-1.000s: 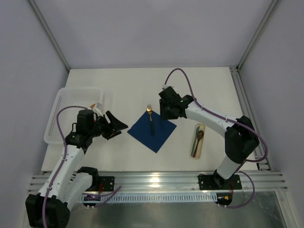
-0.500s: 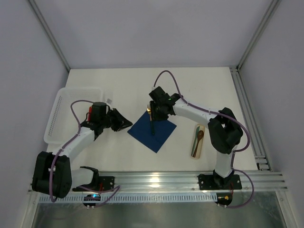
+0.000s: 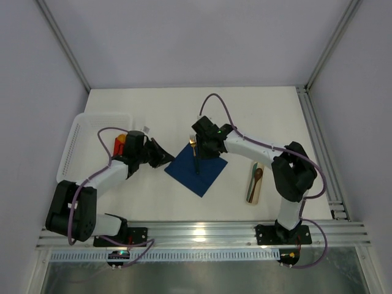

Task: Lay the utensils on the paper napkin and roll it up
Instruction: Pick up the utensils from the container.

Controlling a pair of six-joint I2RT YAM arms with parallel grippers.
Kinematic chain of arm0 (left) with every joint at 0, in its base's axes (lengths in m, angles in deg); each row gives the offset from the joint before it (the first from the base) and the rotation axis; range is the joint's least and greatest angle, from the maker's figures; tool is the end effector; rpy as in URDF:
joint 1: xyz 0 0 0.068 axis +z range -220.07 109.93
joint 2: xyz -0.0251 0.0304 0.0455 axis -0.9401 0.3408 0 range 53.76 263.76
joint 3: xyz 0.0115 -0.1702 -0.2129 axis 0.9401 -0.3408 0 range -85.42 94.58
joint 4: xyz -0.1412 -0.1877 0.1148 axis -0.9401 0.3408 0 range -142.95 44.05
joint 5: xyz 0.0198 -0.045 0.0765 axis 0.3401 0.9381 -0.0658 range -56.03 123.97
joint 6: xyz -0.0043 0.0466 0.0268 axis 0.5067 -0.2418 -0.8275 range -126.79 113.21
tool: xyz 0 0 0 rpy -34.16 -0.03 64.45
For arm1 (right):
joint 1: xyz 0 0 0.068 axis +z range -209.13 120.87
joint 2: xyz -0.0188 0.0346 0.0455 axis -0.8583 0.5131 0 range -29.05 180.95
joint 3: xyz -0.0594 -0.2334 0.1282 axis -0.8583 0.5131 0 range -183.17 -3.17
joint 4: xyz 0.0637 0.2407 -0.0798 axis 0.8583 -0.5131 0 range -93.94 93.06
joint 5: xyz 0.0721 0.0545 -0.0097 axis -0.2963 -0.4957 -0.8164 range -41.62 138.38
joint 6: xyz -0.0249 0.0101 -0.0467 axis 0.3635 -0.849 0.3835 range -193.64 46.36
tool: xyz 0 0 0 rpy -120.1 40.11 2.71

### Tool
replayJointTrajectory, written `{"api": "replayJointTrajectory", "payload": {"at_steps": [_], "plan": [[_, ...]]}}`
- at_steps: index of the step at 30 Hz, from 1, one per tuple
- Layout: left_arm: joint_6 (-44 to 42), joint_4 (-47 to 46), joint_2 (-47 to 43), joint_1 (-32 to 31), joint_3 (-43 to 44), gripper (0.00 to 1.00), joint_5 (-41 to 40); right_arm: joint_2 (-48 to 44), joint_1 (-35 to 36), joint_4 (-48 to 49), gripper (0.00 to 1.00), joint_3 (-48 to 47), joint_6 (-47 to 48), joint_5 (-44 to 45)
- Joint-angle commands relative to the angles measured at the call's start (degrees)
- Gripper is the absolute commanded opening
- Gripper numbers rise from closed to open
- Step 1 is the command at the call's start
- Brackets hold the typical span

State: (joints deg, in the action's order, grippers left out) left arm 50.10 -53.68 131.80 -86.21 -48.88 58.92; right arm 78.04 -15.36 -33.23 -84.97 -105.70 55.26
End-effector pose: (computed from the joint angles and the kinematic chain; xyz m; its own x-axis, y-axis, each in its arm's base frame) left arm 0.2543 -0.0892 0.1849 -0.8108 -0.5560 -0.1830 -0.2202 0.5794 -0.7847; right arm 0.2895 0.2714 0.2194 -0.8809 -0.1141 -0.4594 -0.2102 0.9639 0.1636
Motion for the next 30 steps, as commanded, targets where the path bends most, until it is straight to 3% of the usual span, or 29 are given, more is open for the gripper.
{"api": "replayJointTrajectory", "payload": {"at_steps": [1, 5, 12, 24, 30], "plan": [[-1.24, -0.77, -4.38, -0.91, 0.12, 0.00, -2.97, -11.86, -0.96, -4.40, 0.41, 6.36, -1.52, 5.62], [-2.04, 1.34, -8.34, -2.05, -0.32, 0.02, -4.03, -25.56, -7.89, -2.11, 0.38, 23.74, -6.17, 3.40], [-2.48, 4.59, -12.12, -3.37, -0.85, 0.12, -3.86, -41.15, -13.09, -7.65, 0.38, 33.63, -7.32, 7.45], [-3.62, 9.60, -17.48, -3.98, 0.47, 0.28, -4.29, -41.96, -16.96, -5.81, 0.31, 44.53, -10.31, 5.69], [-4.32, 11.28, -18.63, -3.90, 0.82, 0.31, -4.56, -42.31, -17.23, -4.14, 0.31, 46.38, -10.40, 4.82]]}}
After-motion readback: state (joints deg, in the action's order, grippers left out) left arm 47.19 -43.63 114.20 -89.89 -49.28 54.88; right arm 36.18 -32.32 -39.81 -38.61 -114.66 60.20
